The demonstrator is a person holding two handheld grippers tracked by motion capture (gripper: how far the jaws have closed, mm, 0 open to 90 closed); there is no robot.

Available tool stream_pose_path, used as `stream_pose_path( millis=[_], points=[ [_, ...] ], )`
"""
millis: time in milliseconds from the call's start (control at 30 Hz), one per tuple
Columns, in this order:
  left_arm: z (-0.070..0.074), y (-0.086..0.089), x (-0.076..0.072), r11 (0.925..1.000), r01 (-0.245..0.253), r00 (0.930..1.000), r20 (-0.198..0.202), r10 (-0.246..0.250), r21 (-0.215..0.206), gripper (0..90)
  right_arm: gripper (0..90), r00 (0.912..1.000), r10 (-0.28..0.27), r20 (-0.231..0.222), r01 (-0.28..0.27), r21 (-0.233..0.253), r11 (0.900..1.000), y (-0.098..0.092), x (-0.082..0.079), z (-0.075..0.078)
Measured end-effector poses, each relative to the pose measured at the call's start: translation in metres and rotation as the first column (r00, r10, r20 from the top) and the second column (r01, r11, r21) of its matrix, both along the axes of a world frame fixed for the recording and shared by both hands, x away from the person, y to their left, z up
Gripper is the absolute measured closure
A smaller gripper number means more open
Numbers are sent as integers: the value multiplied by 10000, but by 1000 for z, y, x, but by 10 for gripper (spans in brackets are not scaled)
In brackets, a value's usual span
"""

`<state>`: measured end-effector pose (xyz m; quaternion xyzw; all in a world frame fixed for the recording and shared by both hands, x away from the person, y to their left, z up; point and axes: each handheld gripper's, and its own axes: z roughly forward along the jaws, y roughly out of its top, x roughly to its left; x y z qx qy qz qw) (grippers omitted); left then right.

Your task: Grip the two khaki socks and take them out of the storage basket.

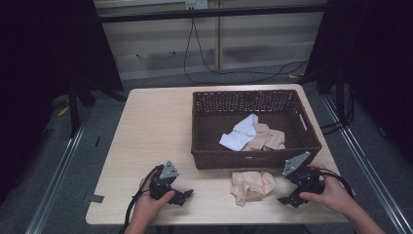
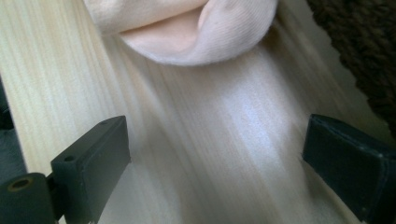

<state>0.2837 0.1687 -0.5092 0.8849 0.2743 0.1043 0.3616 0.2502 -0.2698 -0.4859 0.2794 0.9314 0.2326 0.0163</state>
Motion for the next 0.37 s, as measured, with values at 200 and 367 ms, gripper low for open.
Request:
stream_pose_path(
  millis=[200,367],
  points=[
    [0,0,0,10000,6,10000,14,-6,-6,0,34,9956,-63,937,38,265,9996,-3,-7,-7],
    [0,0,0,10000,-1,10000,10,1,-10,0,28,9932,-203,1150,147,488,9987,-5,-9,-9]
  ],
)
